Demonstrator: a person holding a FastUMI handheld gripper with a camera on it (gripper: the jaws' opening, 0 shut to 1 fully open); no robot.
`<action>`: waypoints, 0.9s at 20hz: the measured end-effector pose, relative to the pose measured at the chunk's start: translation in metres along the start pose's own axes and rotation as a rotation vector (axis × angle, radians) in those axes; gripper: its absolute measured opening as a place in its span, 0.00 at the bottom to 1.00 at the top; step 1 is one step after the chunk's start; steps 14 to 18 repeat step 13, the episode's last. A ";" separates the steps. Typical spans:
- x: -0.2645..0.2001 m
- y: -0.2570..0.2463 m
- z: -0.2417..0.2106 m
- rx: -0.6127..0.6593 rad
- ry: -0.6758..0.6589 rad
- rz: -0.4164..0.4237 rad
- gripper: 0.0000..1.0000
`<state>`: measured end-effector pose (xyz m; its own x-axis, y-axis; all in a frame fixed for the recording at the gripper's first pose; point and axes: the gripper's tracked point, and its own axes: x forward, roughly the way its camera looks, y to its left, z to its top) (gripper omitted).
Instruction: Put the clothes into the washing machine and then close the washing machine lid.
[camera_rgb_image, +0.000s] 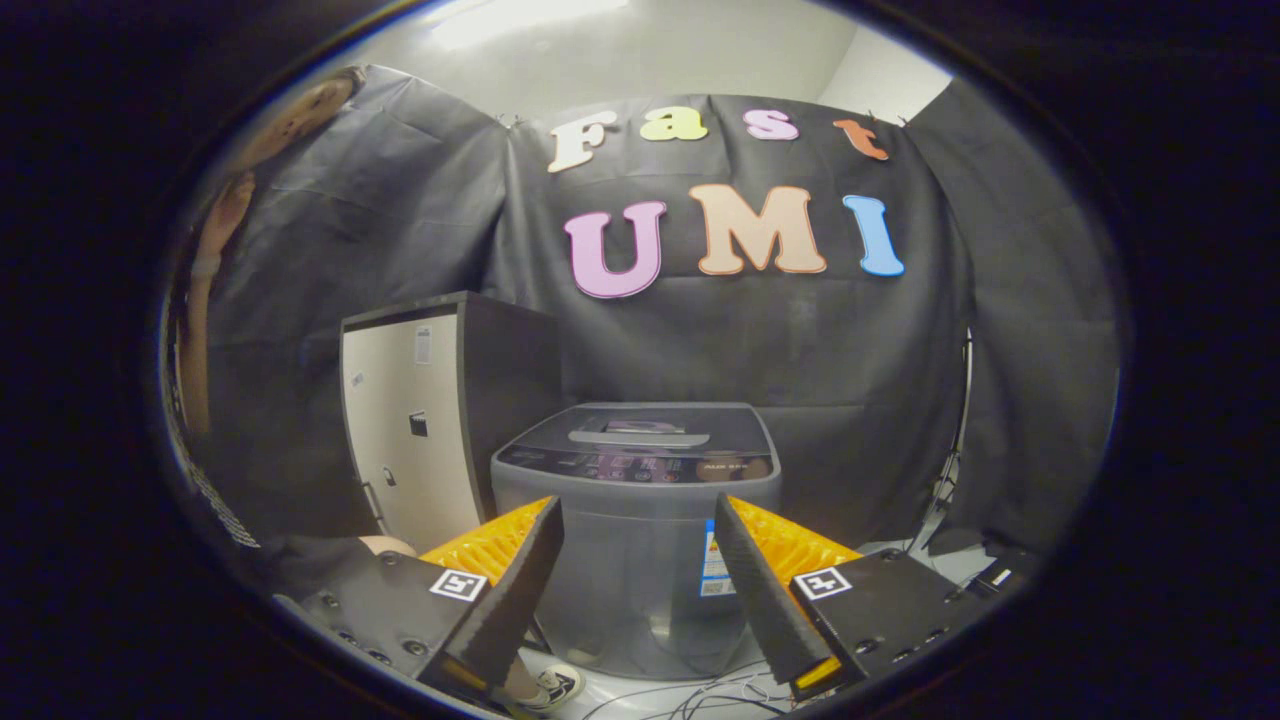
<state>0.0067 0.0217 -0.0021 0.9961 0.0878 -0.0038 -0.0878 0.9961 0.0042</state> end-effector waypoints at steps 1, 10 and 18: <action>0.000 0.000 0.000 0.000 0.000 0.000 0.95; -0.001 0.000 0.000 0.000 0.001 -0.001 0.95; 0.000 0.000 -0.001 0.000 0.000 -0.001 0.95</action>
